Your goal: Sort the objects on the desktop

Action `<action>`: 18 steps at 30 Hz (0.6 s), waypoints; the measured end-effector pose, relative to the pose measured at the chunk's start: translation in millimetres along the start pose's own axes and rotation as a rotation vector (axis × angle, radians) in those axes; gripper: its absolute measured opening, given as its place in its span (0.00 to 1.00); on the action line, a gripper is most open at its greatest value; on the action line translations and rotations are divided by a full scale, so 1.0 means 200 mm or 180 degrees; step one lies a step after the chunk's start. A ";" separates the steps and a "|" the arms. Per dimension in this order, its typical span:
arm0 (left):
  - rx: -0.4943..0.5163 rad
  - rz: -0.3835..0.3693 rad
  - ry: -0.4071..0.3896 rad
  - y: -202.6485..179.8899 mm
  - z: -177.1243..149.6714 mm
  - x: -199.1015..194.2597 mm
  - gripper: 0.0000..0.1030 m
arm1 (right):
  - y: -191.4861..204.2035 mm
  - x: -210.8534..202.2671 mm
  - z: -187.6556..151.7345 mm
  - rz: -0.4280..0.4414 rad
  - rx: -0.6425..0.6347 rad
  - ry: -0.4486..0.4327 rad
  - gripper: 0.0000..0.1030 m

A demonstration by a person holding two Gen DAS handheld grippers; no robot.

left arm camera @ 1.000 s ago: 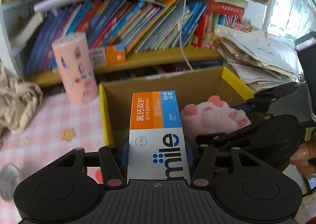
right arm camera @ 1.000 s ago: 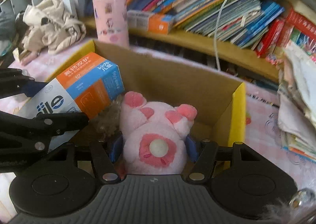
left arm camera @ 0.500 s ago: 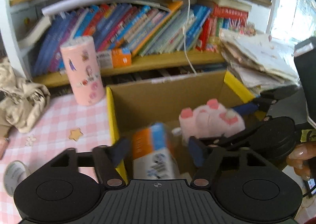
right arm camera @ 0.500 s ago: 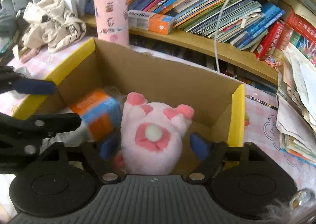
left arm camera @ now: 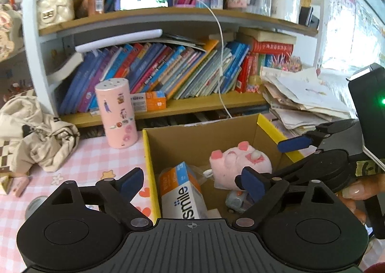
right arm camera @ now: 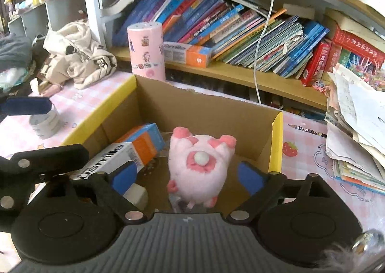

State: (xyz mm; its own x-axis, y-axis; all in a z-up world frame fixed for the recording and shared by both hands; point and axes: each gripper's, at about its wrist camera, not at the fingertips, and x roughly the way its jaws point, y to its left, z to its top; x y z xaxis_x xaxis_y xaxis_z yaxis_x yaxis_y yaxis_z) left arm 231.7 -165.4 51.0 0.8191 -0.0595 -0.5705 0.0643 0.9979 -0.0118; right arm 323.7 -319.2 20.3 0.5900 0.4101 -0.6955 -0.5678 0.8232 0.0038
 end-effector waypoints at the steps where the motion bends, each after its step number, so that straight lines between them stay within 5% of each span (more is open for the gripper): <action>1: -0.0021 0.0016 -0.0012 0.00 -0.01 -0.02 0.89 | 0.01 -0.02 -0.01 -0.0006 0.0003 -0.0020 0.92; 18: -0.0115 0.0273 -0.0035 0.08 -0.22 -0.21 0.92 | 0.17 -0.23 -0.17 -0.0365 0.0141 -0.0173 0.98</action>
State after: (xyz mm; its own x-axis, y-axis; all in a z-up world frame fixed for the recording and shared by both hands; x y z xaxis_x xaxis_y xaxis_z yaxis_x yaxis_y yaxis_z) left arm 173.9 -146.7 38.6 0.8270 0.0261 -0.5616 -0.0268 0.9996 0.0071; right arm 257.3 -323.7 27.6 0.6804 0.3321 -0.6533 -0.4696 0.8819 -0.0408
